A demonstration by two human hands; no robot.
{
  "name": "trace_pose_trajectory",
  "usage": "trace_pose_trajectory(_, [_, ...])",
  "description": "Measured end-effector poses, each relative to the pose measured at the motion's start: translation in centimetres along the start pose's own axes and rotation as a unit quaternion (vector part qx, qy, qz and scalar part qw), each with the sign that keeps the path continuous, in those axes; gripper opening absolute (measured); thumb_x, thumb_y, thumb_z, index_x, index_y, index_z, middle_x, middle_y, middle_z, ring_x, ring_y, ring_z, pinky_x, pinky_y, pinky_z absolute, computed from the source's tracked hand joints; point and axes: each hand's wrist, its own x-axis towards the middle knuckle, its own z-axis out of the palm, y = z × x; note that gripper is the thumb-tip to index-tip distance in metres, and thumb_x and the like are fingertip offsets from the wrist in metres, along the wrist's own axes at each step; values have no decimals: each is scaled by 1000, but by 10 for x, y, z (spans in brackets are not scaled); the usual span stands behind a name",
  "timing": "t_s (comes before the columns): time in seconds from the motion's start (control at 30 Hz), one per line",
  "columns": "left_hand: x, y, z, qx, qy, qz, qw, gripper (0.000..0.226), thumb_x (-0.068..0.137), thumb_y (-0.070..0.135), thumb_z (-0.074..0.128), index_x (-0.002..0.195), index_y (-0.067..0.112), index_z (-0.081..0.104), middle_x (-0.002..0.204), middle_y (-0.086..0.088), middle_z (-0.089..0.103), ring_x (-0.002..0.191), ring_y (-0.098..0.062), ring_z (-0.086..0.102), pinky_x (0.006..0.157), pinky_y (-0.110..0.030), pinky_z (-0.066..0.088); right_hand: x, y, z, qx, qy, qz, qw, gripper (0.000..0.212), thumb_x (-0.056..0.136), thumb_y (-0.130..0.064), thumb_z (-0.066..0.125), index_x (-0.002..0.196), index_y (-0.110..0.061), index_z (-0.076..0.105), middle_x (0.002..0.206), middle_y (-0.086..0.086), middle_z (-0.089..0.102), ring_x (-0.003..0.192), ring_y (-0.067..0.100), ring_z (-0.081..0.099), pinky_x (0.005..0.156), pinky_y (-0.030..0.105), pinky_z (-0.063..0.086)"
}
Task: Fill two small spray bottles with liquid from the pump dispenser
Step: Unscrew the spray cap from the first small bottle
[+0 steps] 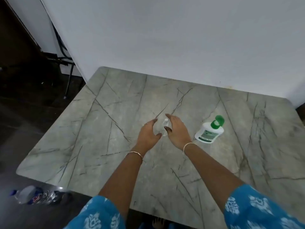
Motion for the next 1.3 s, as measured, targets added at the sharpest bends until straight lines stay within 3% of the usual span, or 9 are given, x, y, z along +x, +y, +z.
trace_pose_trajectory(0.1, [4, -3, 4, 4, -14, -3, 1000, 65, 83, 15, 70, 140, 6, 42, 141, -9, 50, 128, -22, 47, 96, -14, 30, 8, 2, 8, -12, 8, 5, 1000, 41, 95, -5, 52, 136, -10, 49, 135, 9, 51, 124, 23, 49, 104, 26, 35])
trace_pose_trajectory(0.23, [13, -12, 16, -5, -28, -28, 999, 67, 82, 19, 72, 141, 9, 42, 143, -7, 49, 131, -20, 46, 104, -23, 34, 15, 7, 18, -35, 6, -3, 999, 33, 92, -2, 56, 124, -11, 58, 125, 7, 56, 112, 22, 55, 97, 27, 42])
trace_pose_trajectory(0.37, [19, -15, 23, -39, -23, -32, 998, 57, 81, 15, 72, 134, 8, 50, 128, -7, 60, 117, -22, 56, 84, -13, 38, 16, 10, 25, -33, 13, 5, 999, 38, 90, 2, 57, 125, -12, 57, 123, 7, 58, 113, 21, 55, 97, 26, 41])
trace_pose_trajectory(0.5, [22, -21, 28, -82, -28, -41, 995, 64, 79, 20, 74, 137, 11, 47, 133, -7, 57, 122, -22, 53, 96, -25, 42, 17, 11, 29, 1, 39, 27, 999, 25, 91, -2, 57, 114, -13, 61, 107, 2, 62, 103, 19, 58, 91, 28, 48])
trace_pose_trajectory(0.73, [20, -23, 25, -162, 26, -31, 986, 44, 77, 12, 76, 118, 15, 61, 101, 3, 66, 95, -15, 63, 85, -26, 50, 19, -9, 22, 80, 90, 43, 992, 16, 80, -14, 76, 92, -15, 65, 83, -6, 64, 81, 8, 60, 73, 14, 45])
trace_pose_trajectory(0.9, [20, -20, 20, -183, 32, -23, 982, 36, 78, 17, 76, 113, 16, 65, 88, 8, 67, 84, -10, 64, 77, -20, 48, 23, -17, 18, 41, 98, 8, 994, 16, 81, -13, 75, 94, -13, 66, 82, -5, 64, 79, 11, 60, 73, 19, 46])
trace_pose_trajectory(1.07, [22, -23, 17, -177, 8, -7, 984, 35, 77, 17, 78, 110, 14, 66, 93, 3, 71, 89, -14, 67, 80, -26, 53, 22, -17, 11, 23, 88, -11, 996, 15, 83, -13, 72, 97, -13, 68, 86, -1, 68, 81, 15, 63, 78, 31, 53])
trace_pose_trajectory(1.2, [23, -26, 11, -180, -47, -9, 983, 37, 75, 11, 78, 109, 11, 65, 99, -5, 72, 95, -21, 68, 89, -36, 54, 16, -14, 8, 26, 32, -43, 998, 11, 86, -9, 67, 97, -11, 67, 88, 2, 70, 83, 18, 65, 82, 37, 54])
trace_pose_trajectory(1.3, [22, -26, 6, -202, -55, -10, 978, 35, 74, 8, 79, 106, 14, 65, 99, -3, 71, 97, -21, 67, 87, -26, 53, 14, -13, 4, 44, 0, -62, 997, 16, 90, -6, 61, 104, -12, 66, 96, 1, 70, 89, 15, 66, 87, 32, 53])
